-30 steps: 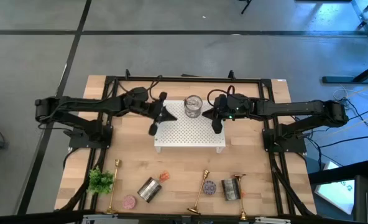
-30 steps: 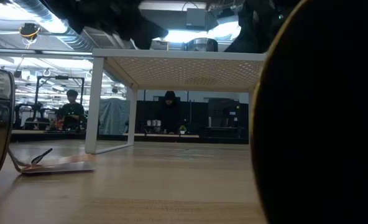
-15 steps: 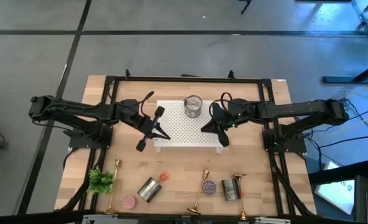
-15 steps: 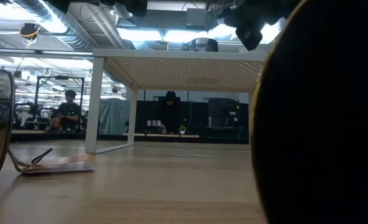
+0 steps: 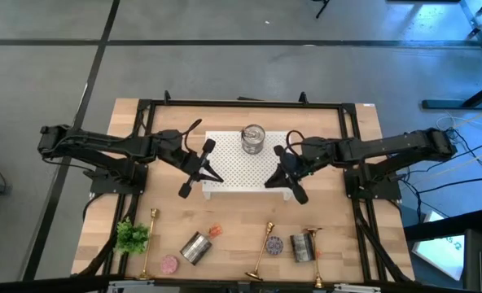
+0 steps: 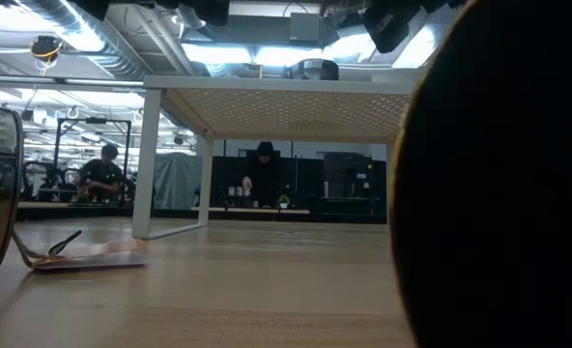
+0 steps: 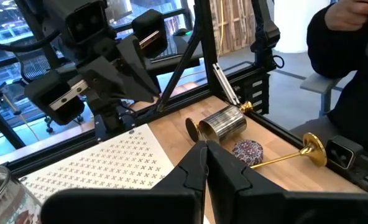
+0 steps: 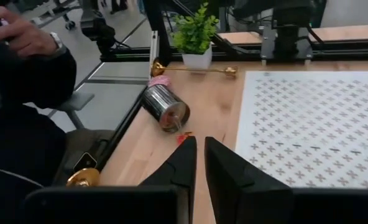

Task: Pick & Place candle stick holders
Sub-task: Put the small black scented candle on the shelf

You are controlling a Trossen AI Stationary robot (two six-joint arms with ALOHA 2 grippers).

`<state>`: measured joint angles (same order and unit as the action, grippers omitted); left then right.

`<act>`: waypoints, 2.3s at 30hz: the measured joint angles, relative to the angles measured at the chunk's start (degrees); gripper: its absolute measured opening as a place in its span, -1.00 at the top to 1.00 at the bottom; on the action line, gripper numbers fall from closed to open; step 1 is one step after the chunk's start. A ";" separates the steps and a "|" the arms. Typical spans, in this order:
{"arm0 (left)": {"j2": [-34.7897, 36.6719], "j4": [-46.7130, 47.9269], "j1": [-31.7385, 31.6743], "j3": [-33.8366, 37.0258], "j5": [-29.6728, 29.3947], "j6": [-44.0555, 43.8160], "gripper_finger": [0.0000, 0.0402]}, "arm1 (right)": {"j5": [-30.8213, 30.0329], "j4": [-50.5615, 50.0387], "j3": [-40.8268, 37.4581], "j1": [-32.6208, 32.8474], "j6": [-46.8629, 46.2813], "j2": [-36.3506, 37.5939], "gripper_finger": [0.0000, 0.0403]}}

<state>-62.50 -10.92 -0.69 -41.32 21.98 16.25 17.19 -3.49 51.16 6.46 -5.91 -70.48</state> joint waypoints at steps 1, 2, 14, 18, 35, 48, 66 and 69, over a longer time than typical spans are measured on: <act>0.00 0.00 0.00 0.00 0.00 -0.02 0.97 | 0.00 -0.02 0.00 0.29 0.02 0.00 0.83; -0.01 0.00 0.00 0.00 0.00 -0.04 0.97 | 0.00 -0.02 0.00 0.55 0.02 0.00 0.83; -0.37 -0.04 2.47 0.00 -0.04 -3.52 0.97 | -2.13 4.73 0.00 5.70 -0.08 -0.02 0.83; -0.79 -0.41 4.67 0.04 -0.04 -3.52 0.97 | -5.98 5.79 0.00 8.14 -0.08 -0.02 0.83; -1.07 -1.62 9.31 0.11 -0.31 -3.43 0.97 | -19.33 10.12 -0.02 16.63 -2.63 -0.66 0.83; -1.05 -5.90 9.27 0.07 -0.38 3.48 0.97 | -29.08 5.78 -0.03 19.97 -9.58 -0.90 0.83; -1.03 -11.40 4.50 0.04 -0.48 9.05 0.97 | -37.11 -1.56 -0.02 25.11 -21.40 -1.70 0.83; -1.03 -11.69 3.49 0.04 -0.44 9.08 0.97 | -37.09 -2.25 -0.02 25.20 -23.36 -2.73 0.83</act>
<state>-63.53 -22.61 2.80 -41.28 21.53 25.33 -19.90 -5.74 51.13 31.66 -29.28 -73.21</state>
